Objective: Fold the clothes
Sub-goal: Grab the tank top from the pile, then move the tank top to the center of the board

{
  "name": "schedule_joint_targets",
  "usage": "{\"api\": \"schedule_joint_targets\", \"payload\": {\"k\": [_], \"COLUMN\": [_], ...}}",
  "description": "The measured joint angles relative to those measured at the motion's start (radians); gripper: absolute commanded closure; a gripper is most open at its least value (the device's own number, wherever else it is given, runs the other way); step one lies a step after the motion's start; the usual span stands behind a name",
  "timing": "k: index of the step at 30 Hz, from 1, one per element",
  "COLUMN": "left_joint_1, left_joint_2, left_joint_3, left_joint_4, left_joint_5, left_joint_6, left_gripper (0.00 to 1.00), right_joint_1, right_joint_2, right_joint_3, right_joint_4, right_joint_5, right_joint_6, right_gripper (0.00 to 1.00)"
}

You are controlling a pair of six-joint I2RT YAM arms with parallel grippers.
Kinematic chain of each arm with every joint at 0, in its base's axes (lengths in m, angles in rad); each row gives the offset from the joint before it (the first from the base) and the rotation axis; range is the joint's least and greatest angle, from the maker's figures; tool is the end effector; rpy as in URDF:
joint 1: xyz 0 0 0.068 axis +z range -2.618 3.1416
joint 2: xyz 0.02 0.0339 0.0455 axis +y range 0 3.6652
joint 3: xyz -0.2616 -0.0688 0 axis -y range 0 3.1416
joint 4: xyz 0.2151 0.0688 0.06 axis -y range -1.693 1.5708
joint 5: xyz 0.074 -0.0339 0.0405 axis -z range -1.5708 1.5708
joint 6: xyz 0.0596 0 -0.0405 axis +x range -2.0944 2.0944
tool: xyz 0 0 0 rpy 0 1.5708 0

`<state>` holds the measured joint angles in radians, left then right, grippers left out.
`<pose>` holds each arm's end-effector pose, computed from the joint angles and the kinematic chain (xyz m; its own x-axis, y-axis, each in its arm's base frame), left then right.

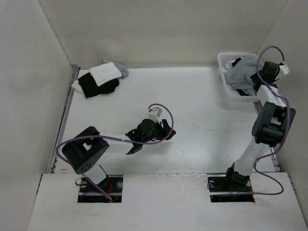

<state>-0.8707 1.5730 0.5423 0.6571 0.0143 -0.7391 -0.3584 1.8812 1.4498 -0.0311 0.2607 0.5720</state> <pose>0.1972 -0.2354 0.1727 -0.6947 -0.2208 -0.6846 0.4131 0.6566 -0.6310 0.4049 -0.1681 0.2684 -0.0509 0.5776 -0.8147 0.6928 0.6080 0.3877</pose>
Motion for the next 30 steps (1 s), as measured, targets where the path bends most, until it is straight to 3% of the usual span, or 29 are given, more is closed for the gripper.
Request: {"api": "schedule_joint_targets", "payload": {"k": [5,7,8,9,13,19,22,25,30], "left_joint_1": [0.014,0.018,0.020,0.024,0.044,0.048,0.060,0.106,0.235], "left_joint_2": [0.003,0.011,0.016,0.024,0.042,0.049,0.048,0.040,-0.057], "left_joint_3": [0.000,0.000,0.000,0.000,0.000,0.000,-0.001,-0.017,-0.092], "left_joint_4": [0.017,0.023,0.028,0.035,0.043,0.052,0.058,0.067,0.064], "left_joint_5": [0.016,0.028,0.035,0.042,0.057,0.068,0.071,0.072,0.069], "left_joint_6": [-0.005,-0.010,-0.014,-0.018,-0.032,-0.043,-0.047,-0.062,-0.115], "left_gripper": [0.49,0.49,0.49,0.49,0.49,0.50,0.51,0.51,0.51], "right_joint_1": [-0.010,-0.009,-0.008,-0.008,-0.008,0.014,0.074,0.239,0.533], "right_joint_2": [0.184,0.245,0.267,0.289,0.289,0.004,-0.275,-0.608,-0.906], "right_joint_3": [0.170,0.227,0.246,0.266,0.241,-0.013,-0.148,-0.217,-0.160], "right_joint_4": [-0.023,-0.045,-0.050,-0.053,-0.005,0.109,0.154,0.182,0.211], "right_joint_5": [-0.026,-0.033,-0.038,-0.047,-0.080,-0.105,-0.116,-0.121,-0.146], "right_joint_6": [-0.001,0.001,0.003,0.012,0.031,0.051,0.071,0.076,0.056], "right_gripper": [0.56,0.73,0.90,1.00,1.00,1.00,1.00,1.00,1.00]}}
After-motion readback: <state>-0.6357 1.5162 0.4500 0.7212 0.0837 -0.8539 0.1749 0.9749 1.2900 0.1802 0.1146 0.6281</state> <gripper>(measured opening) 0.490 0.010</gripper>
